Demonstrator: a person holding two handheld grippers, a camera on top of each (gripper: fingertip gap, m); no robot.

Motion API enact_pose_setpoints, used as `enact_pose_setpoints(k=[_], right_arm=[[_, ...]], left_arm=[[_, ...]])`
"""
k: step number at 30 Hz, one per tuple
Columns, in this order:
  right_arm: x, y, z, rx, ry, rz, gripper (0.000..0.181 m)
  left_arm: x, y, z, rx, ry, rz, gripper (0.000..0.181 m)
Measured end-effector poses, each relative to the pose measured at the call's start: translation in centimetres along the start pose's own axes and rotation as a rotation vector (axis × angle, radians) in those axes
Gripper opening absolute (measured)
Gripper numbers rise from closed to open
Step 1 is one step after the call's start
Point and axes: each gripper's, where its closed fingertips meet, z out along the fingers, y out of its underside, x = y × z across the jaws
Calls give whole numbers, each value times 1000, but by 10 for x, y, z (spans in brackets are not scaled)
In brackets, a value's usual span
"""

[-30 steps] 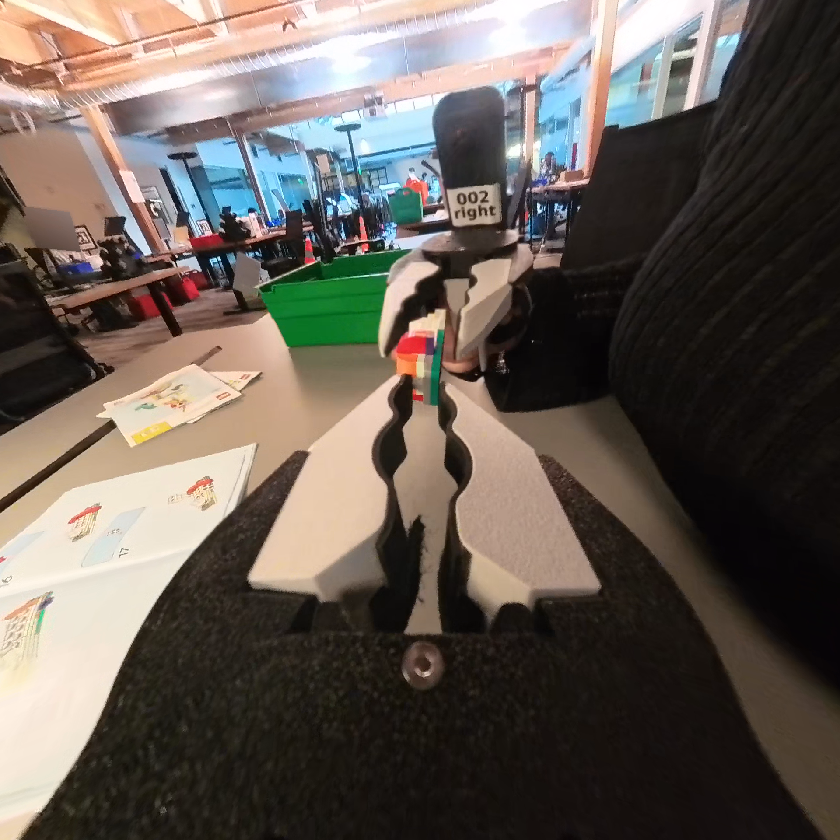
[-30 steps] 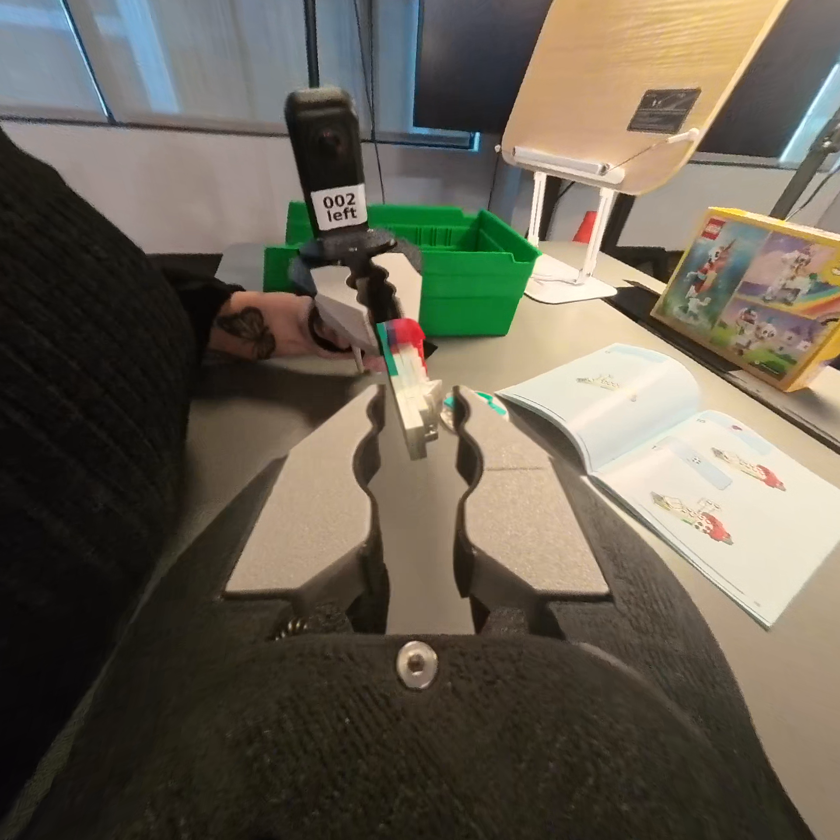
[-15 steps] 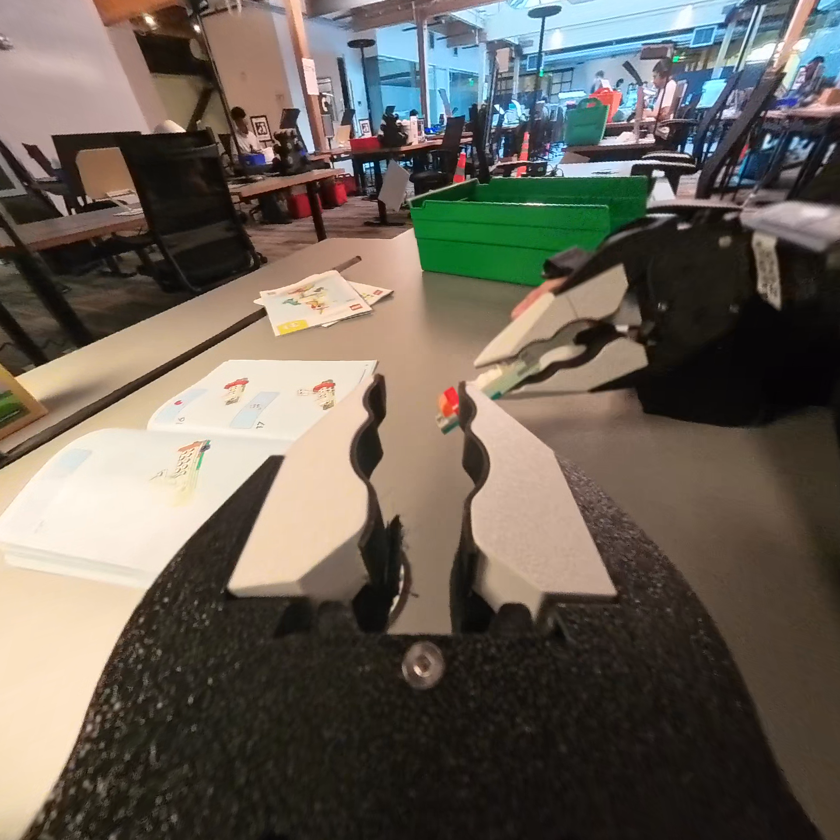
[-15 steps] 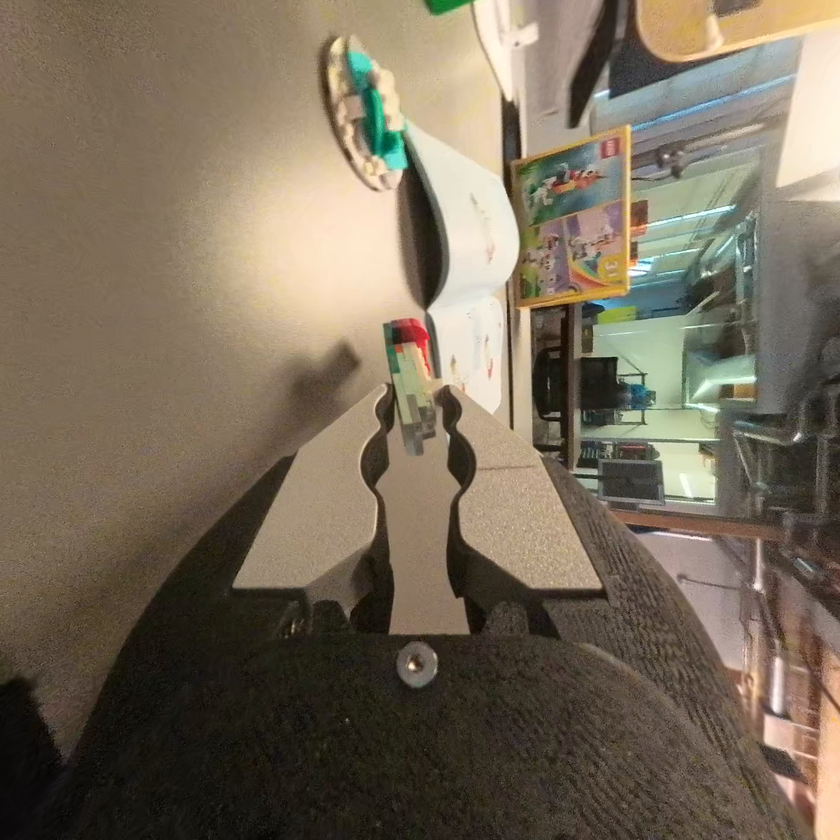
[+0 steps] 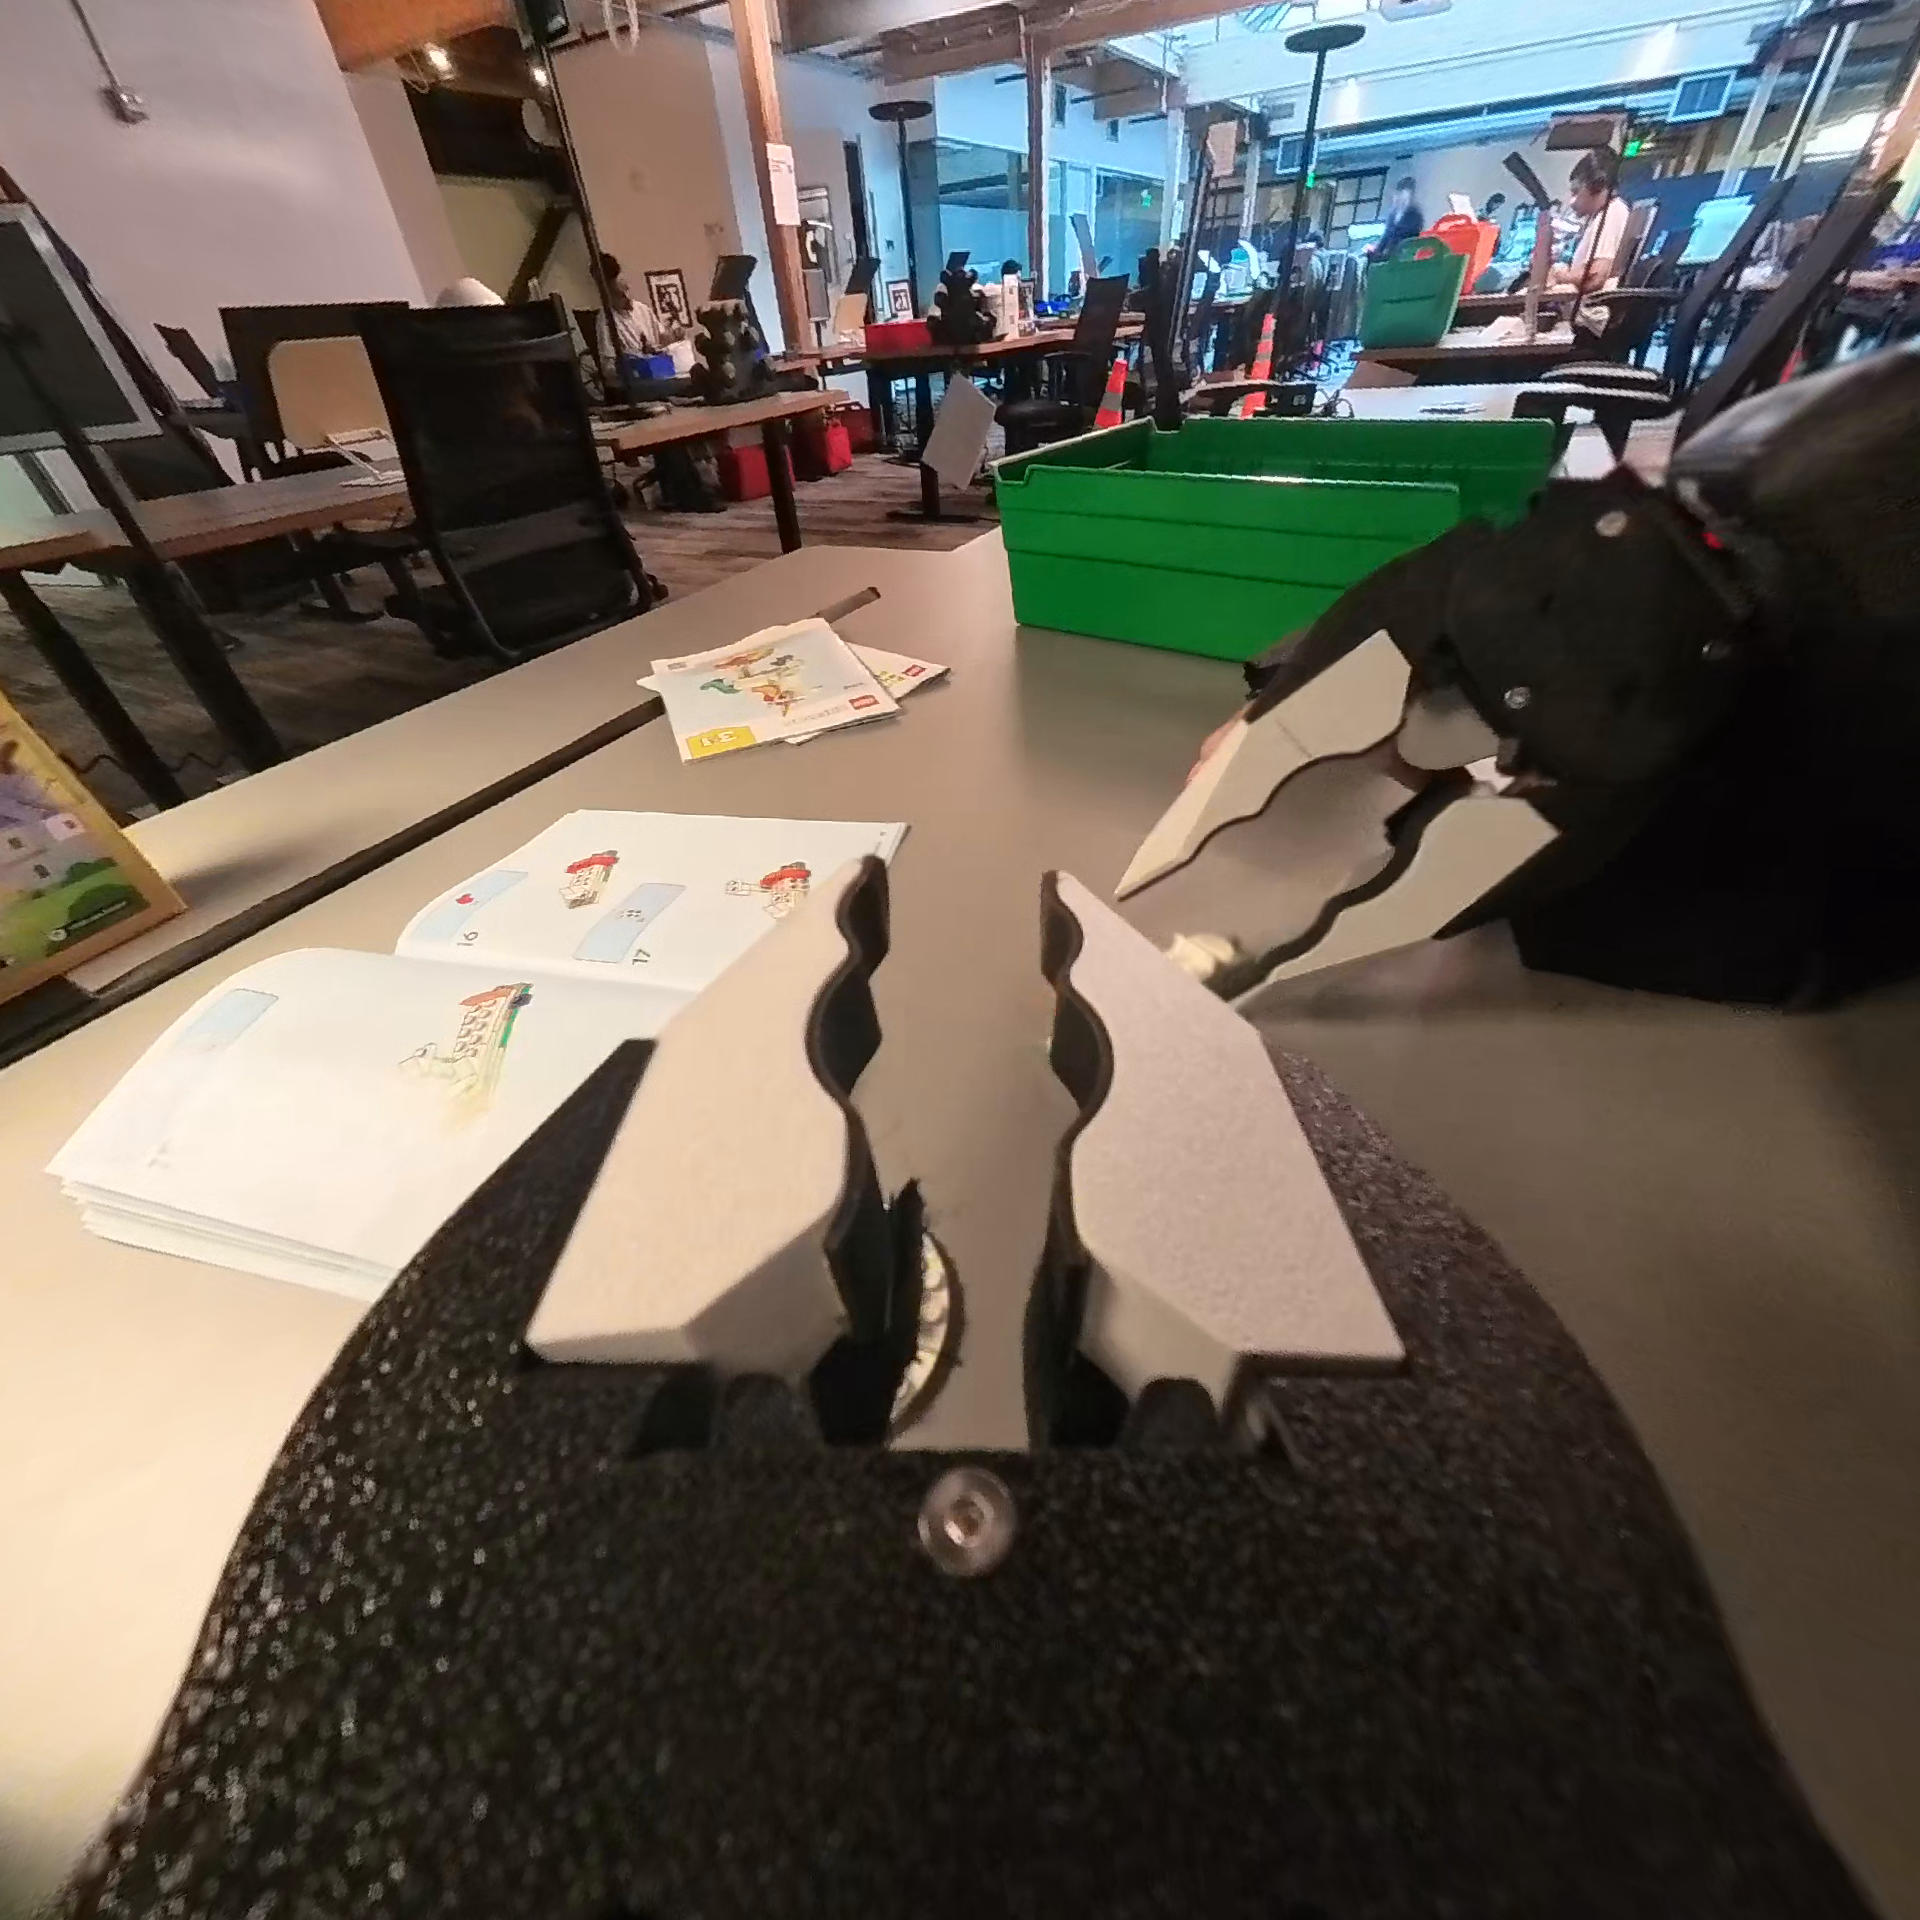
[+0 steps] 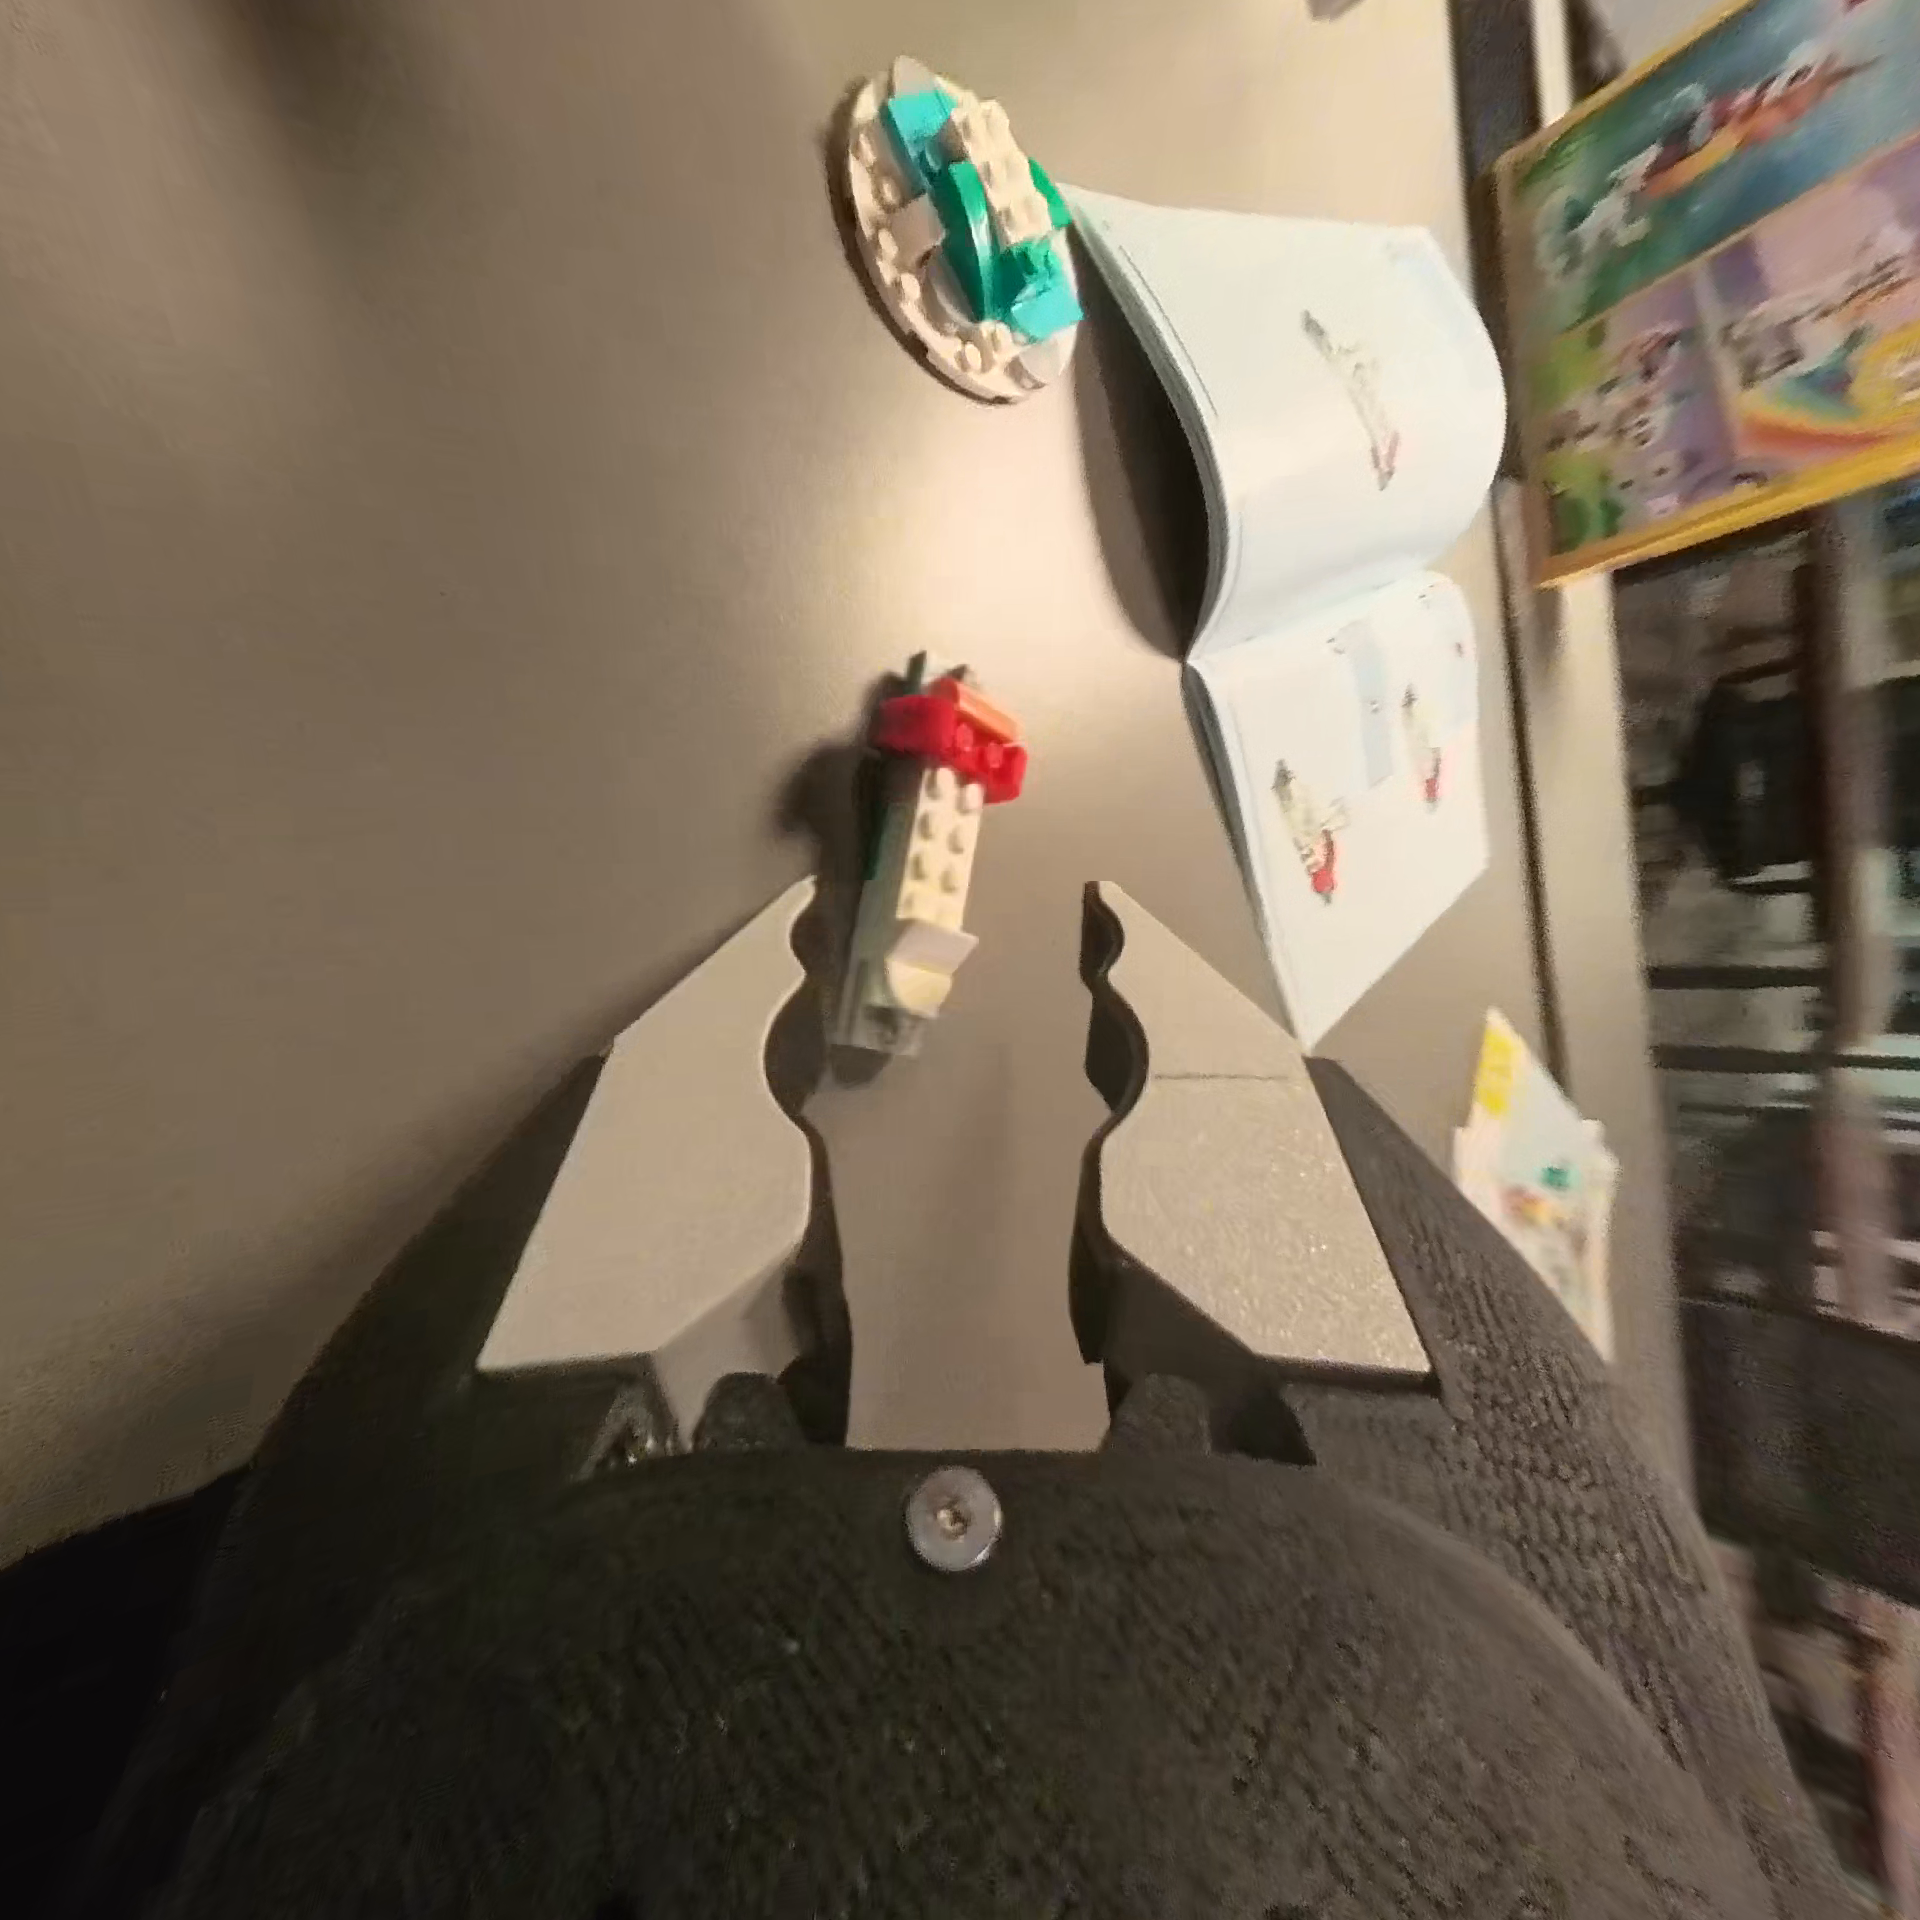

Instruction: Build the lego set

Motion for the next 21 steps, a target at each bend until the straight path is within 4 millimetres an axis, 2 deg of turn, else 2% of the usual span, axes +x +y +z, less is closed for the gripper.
enact_pose_setpoints(k=[3, 5, 8, 11, 13, 15, 17, 21], right_arm=[[-7, -3, -5, 20, -97, 99, 53], [-10, -15, -13, 119, -165, 191, 46], [7, -29, -28, 303, -184, 390, 45], [57, -19, -38, 475, 57, 537, 44], [94, 0, -48, 563, 306, 620, 40], [123, 20, -65, 648, 571, 667, 30], [137, 37, -75, 687, 744, 693, 26], [153, 51, -71, 621, 853, 647, 21]], left_arm=[[-4, 0, -1, 5, -16, -22, 27], [-8, 0, -2, 10, -34, -30, 27], [-13, -1, -4, 21, -66, -32, 28], [-18, -2, -5, 37, -106, -23, 29], [-20, -3, -6, 52, -135, 0, 29], [-25, -7, -10, 82, -184, 50, 29], [-35, -13, -15, 129, -285, 119, 20], [-46, -17, -23, 145, -430, 286, 15]])
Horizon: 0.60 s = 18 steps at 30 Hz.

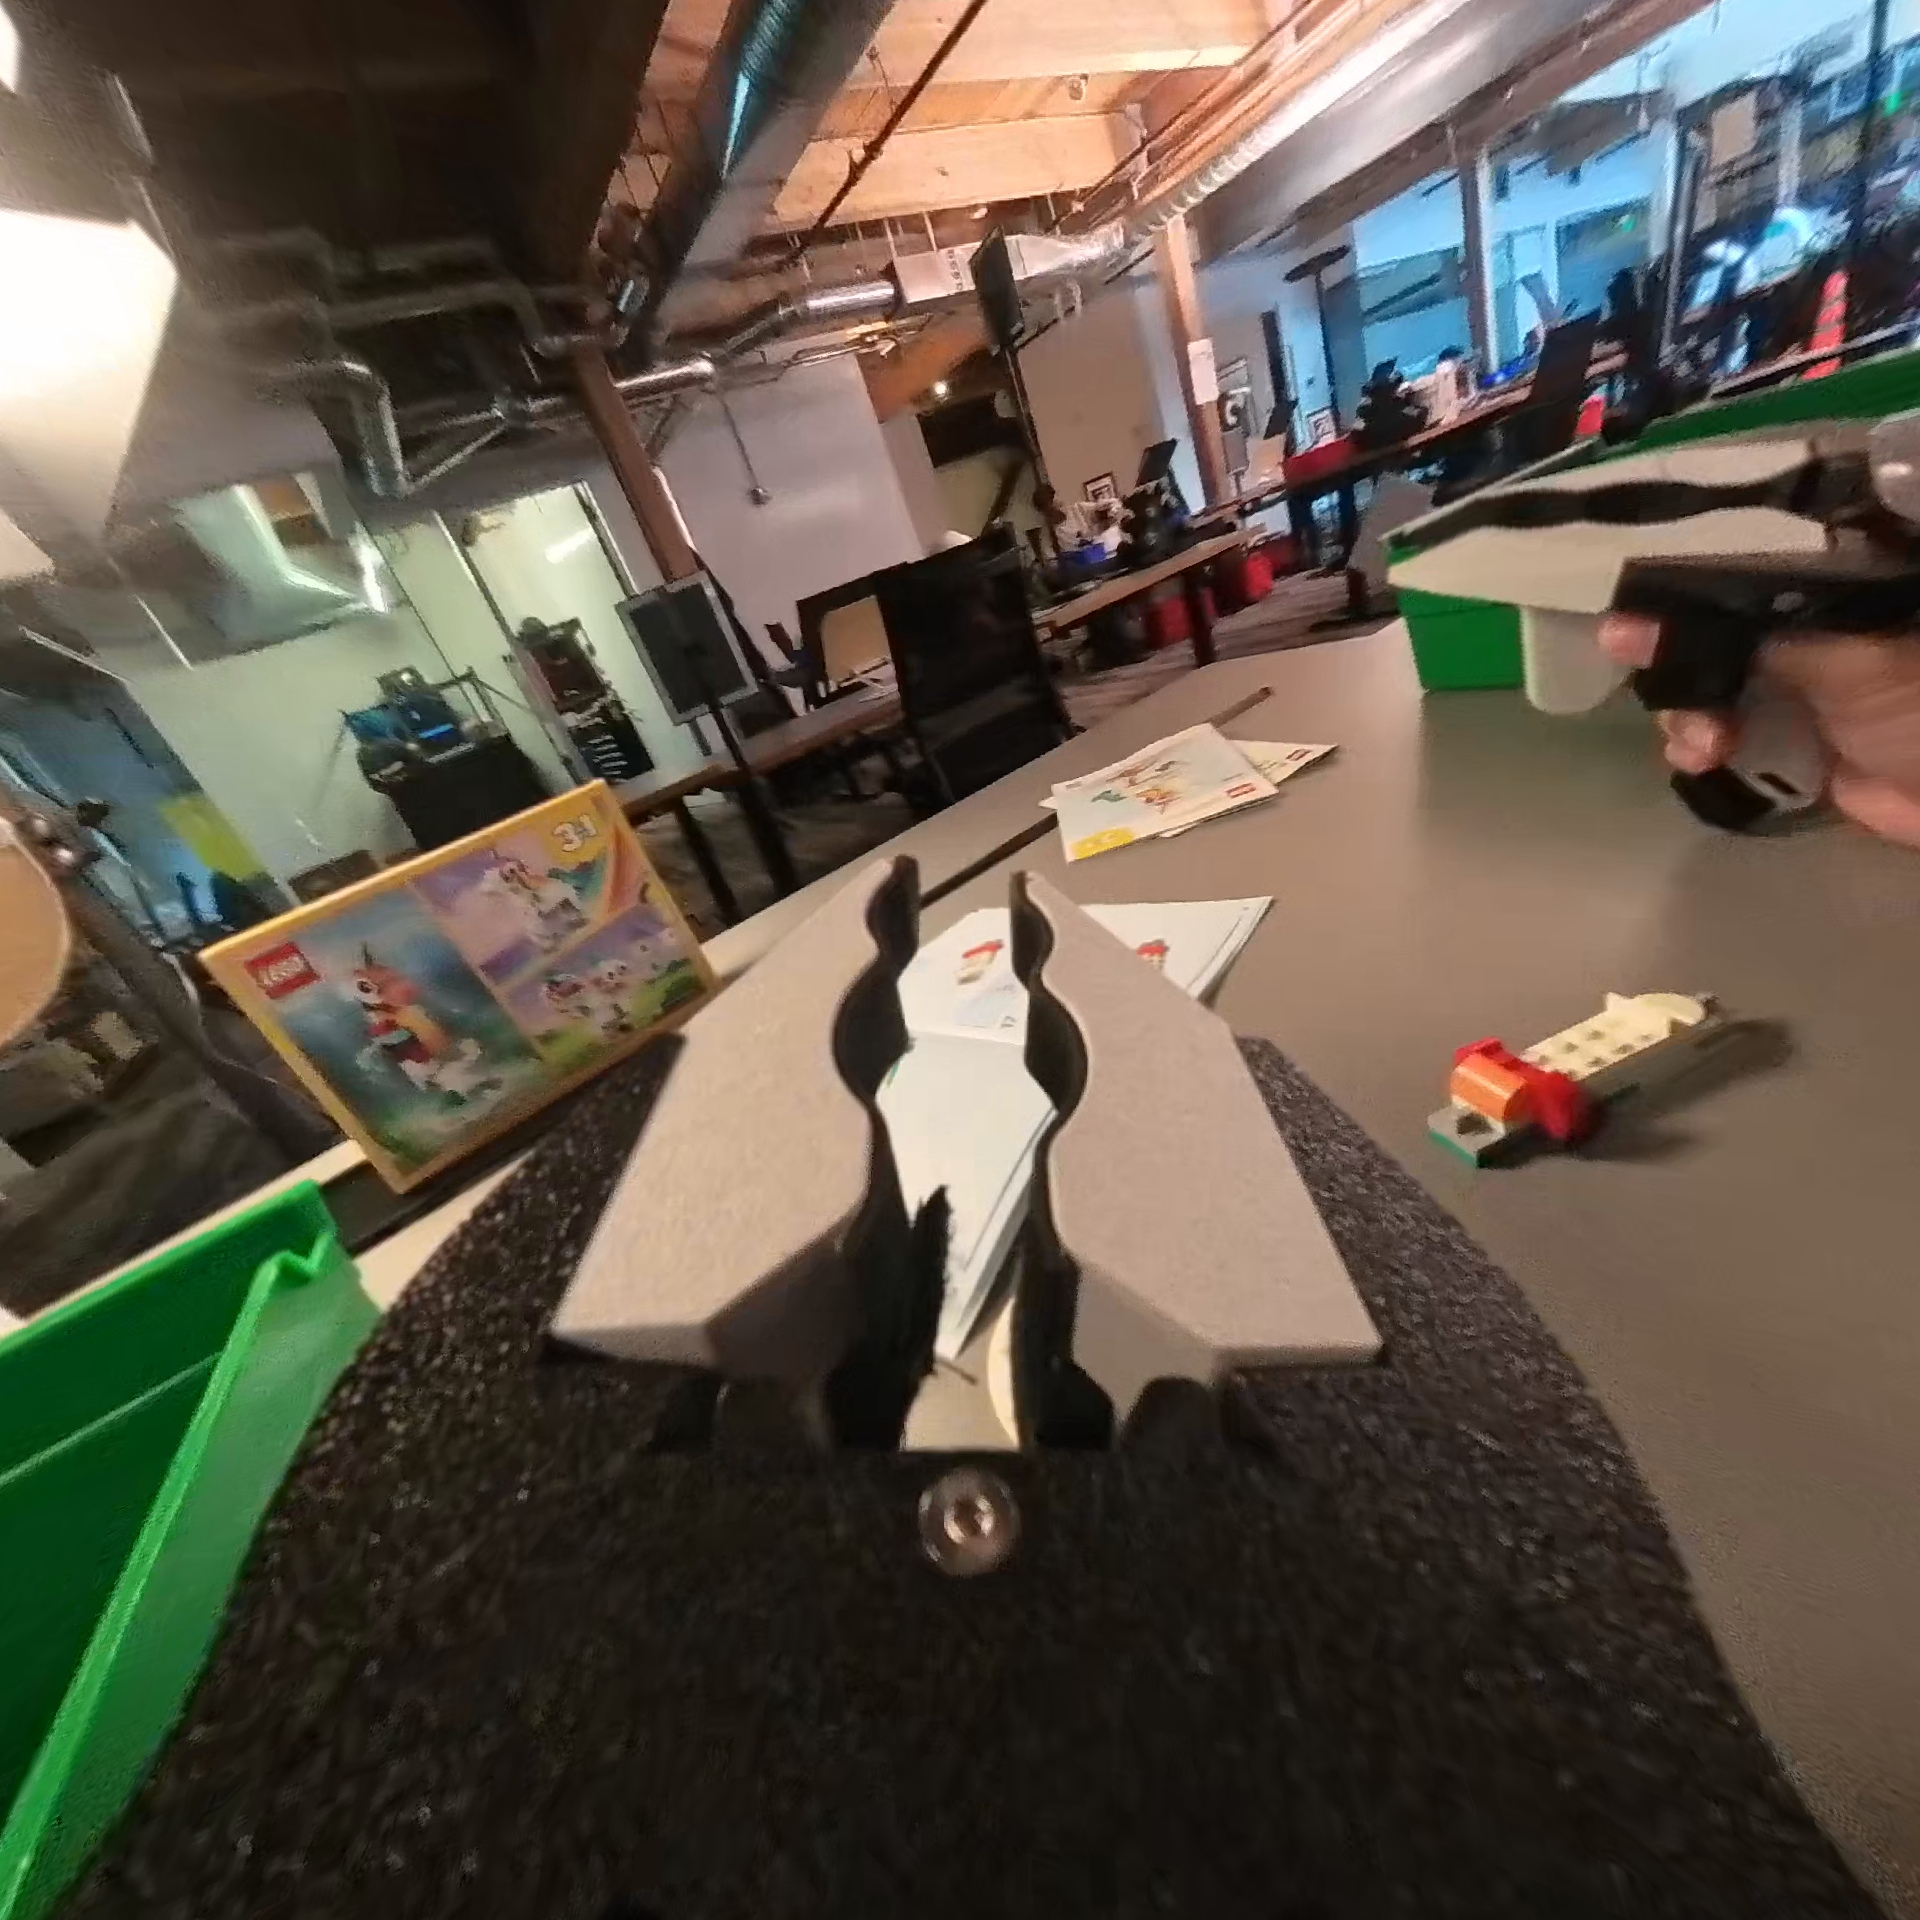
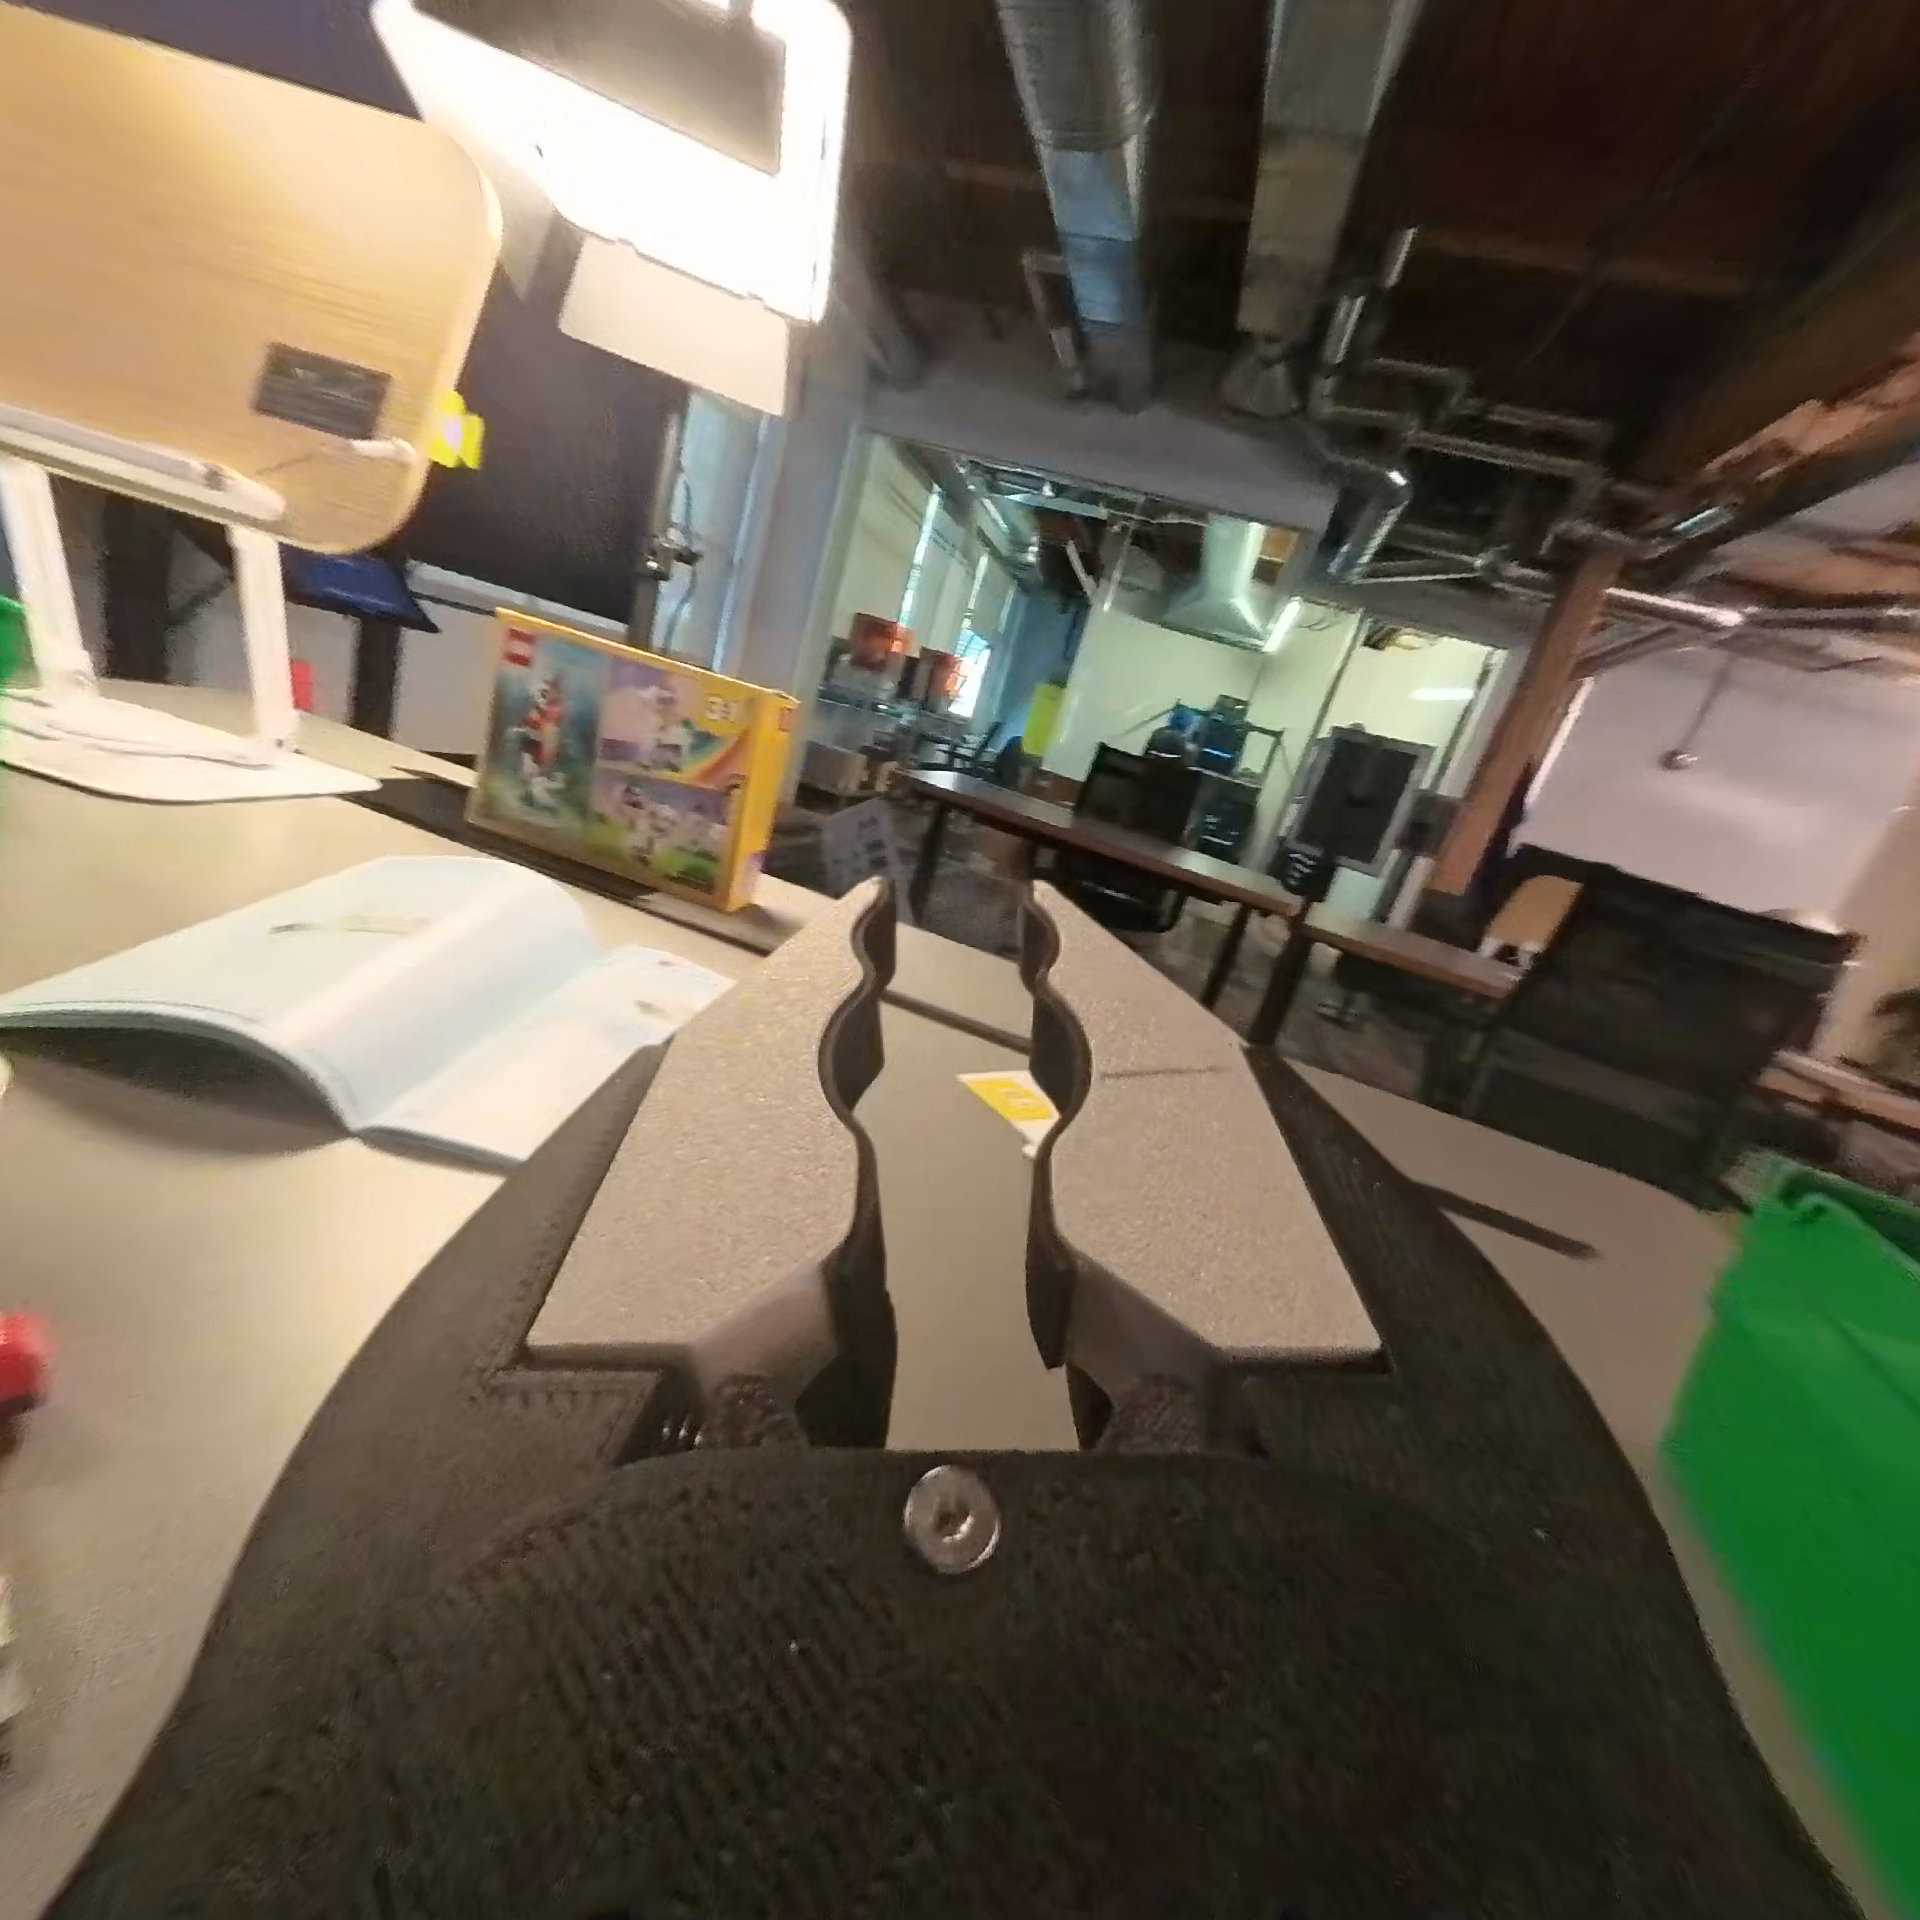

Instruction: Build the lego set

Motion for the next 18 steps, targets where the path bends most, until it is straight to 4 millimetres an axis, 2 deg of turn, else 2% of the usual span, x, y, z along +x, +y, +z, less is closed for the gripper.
enact_pose_setpoints(k=[4, 7, 13, 18], right_arm=[[11, 5, 16, 7, 40, -1, 20], [9, 8, 24, 2, 26, -8, 17], [-5, 9, 26, -3, -30, -55, 13], [-3, 11, 27, -17, -23, -40, 12]], left_arm=[[9, -2, 1, 13, 16, 23, 15], [15, 0, 2, 5, 39, 38, 15], [13, 8, 2, -16, 34, 37, 14], [13, 12, 3, -30, 38, 27, 15]])
